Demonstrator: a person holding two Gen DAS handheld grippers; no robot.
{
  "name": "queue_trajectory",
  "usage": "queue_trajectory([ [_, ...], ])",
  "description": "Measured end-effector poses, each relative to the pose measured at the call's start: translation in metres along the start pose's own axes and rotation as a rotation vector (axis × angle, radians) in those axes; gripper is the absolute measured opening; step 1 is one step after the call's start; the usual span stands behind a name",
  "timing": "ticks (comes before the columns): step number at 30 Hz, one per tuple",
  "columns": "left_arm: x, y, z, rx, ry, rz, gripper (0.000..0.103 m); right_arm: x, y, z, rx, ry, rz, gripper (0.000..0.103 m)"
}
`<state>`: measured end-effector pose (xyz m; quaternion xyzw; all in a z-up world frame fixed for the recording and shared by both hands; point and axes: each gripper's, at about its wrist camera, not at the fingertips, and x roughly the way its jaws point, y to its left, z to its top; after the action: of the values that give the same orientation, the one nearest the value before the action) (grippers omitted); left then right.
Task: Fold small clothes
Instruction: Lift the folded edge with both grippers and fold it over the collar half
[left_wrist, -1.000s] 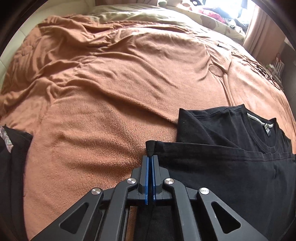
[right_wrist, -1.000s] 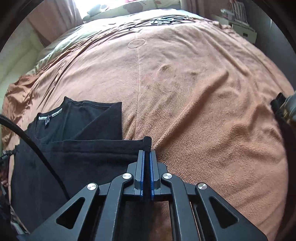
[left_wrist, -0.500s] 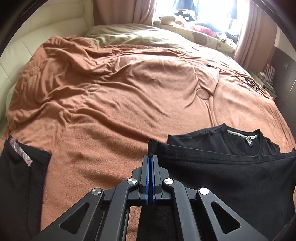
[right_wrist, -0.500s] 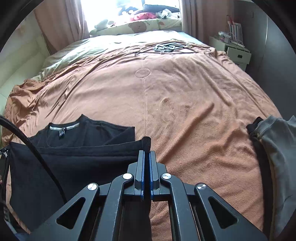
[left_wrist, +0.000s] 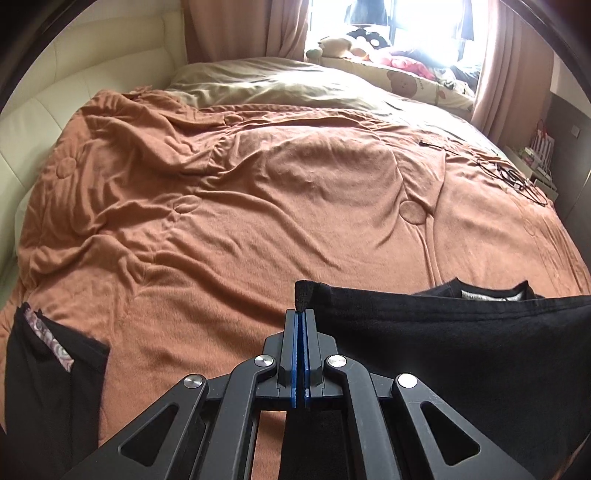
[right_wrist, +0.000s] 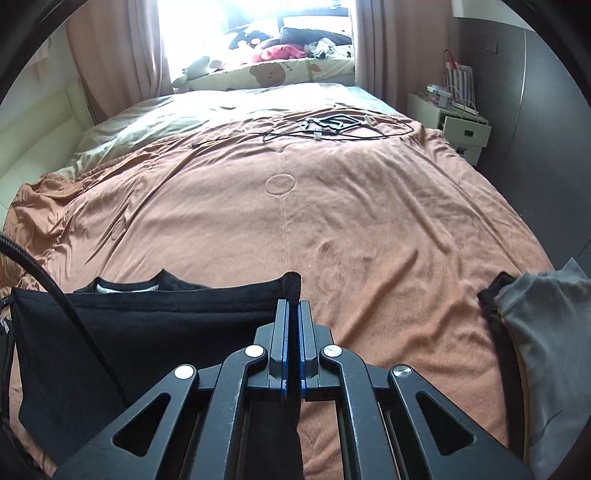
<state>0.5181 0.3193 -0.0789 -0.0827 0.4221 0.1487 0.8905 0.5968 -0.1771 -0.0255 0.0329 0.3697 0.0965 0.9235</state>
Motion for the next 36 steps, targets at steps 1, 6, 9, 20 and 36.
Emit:
queue_trajectory([
  [1,0.005,-0.001,0.004,0.000,0.002,0.003,0.002,0.005,0.000,0.005,-0.003,0.002,-0.002,0.000],
  [6,0.031,-0.011,0.021,0.013,0.011,0.019,0.002,0.034,0.001,0.023,0.010,0.038,-0.033,0.000],
  [9,0.047,-0.016,0.027,0.029,0.025,0.029,0.002,0.056,0.002,0.031,0.001,0.061,-0.046,0.000],
  [20,0.114,-0.022,0.023,0.053,0.102,0.068,0.002,0.140,0.009,0.038,0.001,0.149,-0.098,0.000],
  [36,0.135,-0.017,0.022,0.047,0.189,0.066,0.014,0.176,0.010,0.037,0.003,0.206,-0.111,0.003],
])
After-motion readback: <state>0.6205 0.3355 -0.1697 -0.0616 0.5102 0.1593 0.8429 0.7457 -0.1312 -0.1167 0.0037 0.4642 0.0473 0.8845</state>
